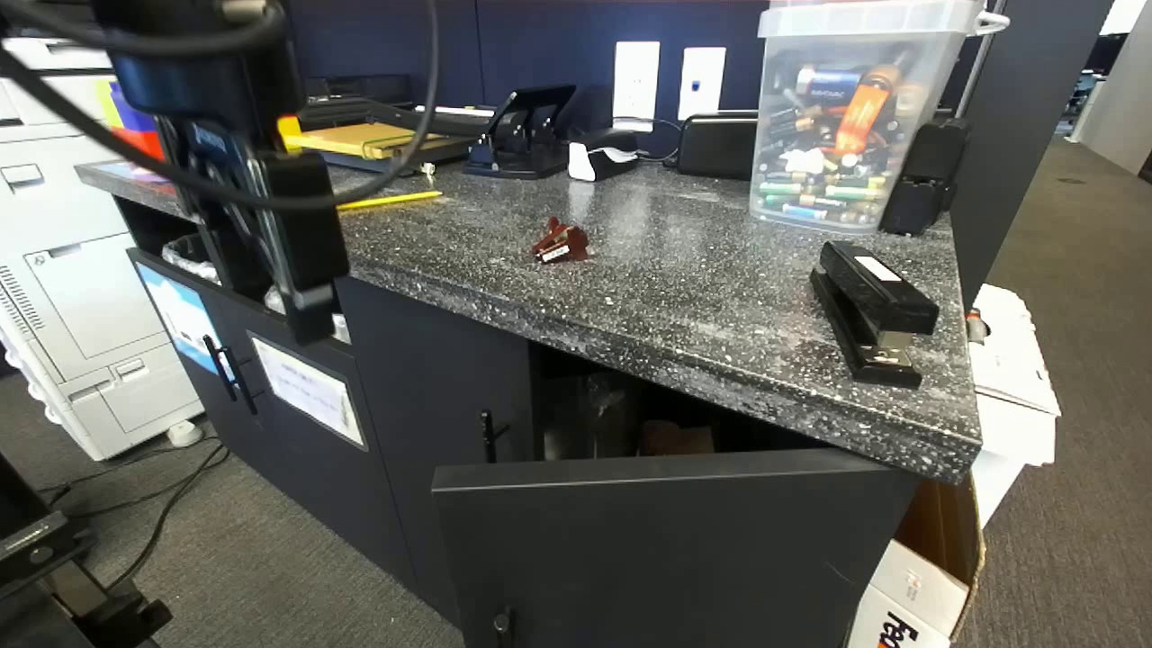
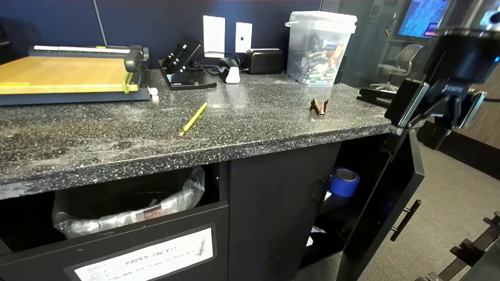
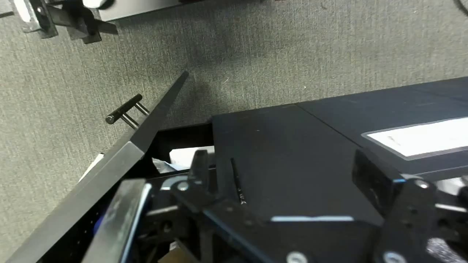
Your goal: Open the bottom left cabinet door
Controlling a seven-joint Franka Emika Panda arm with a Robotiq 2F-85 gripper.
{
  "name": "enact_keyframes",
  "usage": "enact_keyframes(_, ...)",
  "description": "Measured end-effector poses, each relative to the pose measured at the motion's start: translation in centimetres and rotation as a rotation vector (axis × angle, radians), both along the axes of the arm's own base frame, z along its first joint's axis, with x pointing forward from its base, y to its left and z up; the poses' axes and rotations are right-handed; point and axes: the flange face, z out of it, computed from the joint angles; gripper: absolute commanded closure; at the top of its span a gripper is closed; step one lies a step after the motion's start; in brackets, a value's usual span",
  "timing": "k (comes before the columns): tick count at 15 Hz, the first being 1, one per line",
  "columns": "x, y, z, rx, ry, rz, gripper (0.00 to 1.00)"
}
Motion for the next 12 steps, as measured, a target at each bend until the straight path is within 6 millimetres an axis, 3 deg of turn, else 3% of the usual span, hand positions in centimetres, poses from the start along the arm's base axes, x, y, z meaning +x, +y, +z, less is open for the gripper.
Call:
enact_keyframes(5,1.4,1.0,-7.4,-0.073,-0.029,-0.056,0.0)
enact_keyframes(12,4.7,1.5,-14.6,-0.156,-0.084,-0.096,0.0)
